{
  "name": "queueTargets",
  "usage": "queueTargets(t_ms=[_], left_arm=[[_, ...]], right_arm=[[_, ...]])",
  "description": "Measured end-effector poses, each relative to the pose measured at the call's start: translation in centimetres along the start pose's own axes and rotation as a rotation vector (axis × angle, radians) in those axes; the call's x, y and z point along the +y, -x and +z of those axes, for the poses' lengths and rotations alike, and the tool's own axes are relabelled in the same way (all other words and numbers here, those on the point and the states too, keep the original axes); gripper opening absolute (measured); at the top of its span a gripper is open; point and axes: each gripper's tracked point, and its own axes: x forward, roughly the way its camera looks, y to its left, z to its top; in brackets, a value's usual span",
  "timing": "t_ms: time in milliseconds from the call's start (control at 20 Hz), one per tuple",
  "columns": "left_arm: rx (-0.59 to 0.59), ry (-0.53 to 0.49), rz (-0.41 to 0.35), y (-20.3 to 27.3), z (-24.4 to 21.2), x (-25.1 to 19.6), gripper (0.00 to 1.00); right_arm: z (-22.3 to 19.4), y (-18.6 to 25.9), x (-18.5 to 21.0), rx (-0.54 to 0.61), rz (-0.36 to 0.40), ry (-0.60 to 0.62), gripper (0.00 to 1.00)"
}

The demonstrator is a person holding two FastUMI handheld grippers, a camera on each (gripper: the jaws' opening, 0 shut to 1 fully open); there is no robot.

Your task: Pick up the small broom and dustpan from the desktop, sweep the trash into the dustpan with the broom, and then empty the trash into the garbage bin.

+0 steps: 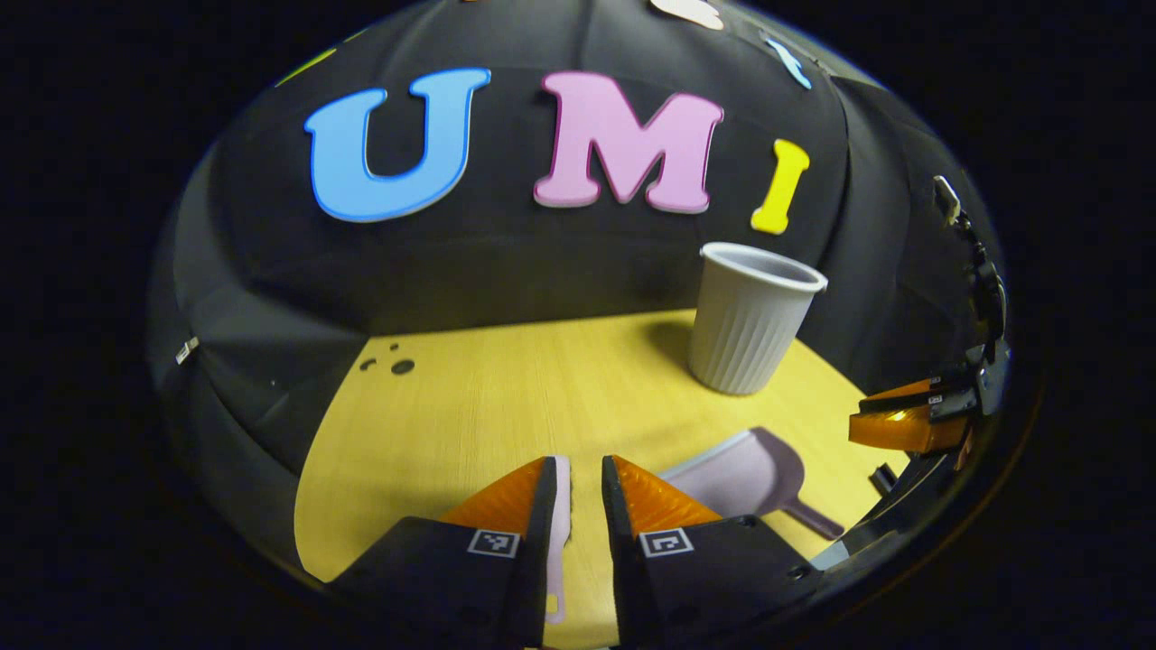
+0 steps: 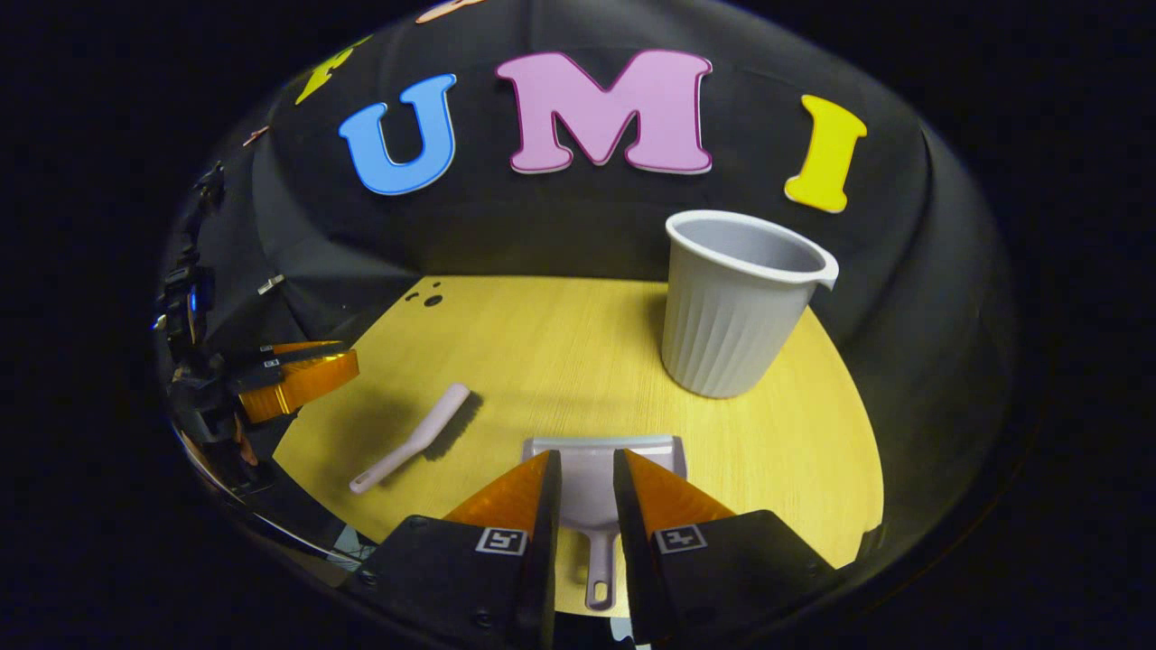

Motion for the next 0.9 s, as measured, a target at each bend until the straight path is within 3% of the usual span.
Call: queueTargets(t_ms=[150,450,500,550,600,700,900], left_arm=[[-0.1,-0.006,-0.008,1.4,3.8,-0.9,0.34],[-0.164,0.081,-0.035,2.4,7.4,-2.1,0.36],[-0.164,0.084,-0.03,2.5,7.4,-2.0,0.36],[-0.158,0.086,-0.025,2.4,7.2,-1.8,0.36],[-0.154,0.093,-0.019,2.4,7.1,-1.6,0.37],[-0.15,0.107,-0.011,2.3,6.8,-1.2,0.4],[-0.136,0.109,0.017,2.1,6.5,-0.4,0.38]], right_arm=[[3.5,1.3,0.3,-0.102,0.008,0.025,0.36],[9.8,4.5,-0.3,-0.304,-0.031,0.092,0.38],[10.2,4.6,-0.4,-0.33,-0.039,0.092,0.46],[10.2,4.7,-0.5,-0.338,-0.042,0.093,0.38],[10.2,4.7,-0.6,-0.332,-0.041,0.093,0.36],[9.9,4.6,-0.7,-0.318,-0.038,0.09,0.35],[10.0,4.2,-0.8,-0.315,-0.039,0.092,0.33]])
